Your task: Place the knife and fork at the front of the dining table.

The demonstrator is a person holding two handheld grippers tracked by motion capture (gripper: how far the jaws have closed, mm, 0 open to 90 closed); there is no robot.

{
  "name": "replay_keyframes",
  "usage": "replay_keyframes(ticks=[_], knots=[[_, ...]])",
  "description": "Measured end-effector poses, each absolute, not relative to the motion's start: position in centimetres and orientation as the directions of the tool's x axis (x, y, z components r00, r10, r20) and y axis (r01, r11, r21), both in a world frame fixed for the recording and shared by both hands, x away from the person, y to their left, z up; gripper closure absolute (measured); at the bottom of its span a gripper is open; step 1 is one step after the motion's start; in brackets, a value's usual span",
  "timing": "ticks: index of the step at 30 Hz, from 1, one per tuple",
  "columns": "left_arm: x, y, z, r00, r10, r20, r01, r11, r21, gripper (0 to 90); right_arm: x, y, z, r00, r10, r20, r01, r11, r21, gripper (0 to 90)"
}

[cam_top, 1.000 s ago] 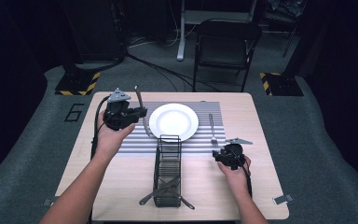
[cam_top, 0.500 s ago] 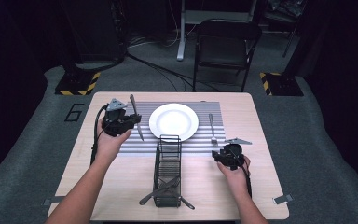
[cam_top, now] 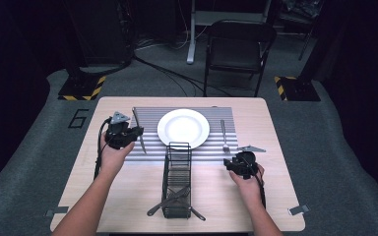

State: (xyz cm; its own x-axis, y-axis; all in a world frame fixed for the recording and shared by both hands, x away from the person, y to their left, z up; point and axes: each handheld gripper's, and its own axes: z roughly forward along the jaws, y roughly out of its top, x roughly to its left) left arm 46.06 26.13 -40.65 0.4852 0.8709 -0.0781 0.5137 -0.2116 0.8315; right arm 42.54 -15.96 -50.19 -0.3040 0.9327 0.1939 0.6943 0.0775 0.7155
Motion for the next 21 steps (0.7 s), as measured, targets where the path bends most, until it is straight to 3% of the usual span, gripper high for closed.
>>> replay_keyframes(ticks=[21], knots=[[45.6, 27.3, -42.1, 0.462, 0.880, -0.110, 0.542, -0.182, 0.820, 81.4, 42.5, -15.9, -50.3, -0.309, 0.931, 0.196, 0.697, 0.082, 0.712, 56.7]])
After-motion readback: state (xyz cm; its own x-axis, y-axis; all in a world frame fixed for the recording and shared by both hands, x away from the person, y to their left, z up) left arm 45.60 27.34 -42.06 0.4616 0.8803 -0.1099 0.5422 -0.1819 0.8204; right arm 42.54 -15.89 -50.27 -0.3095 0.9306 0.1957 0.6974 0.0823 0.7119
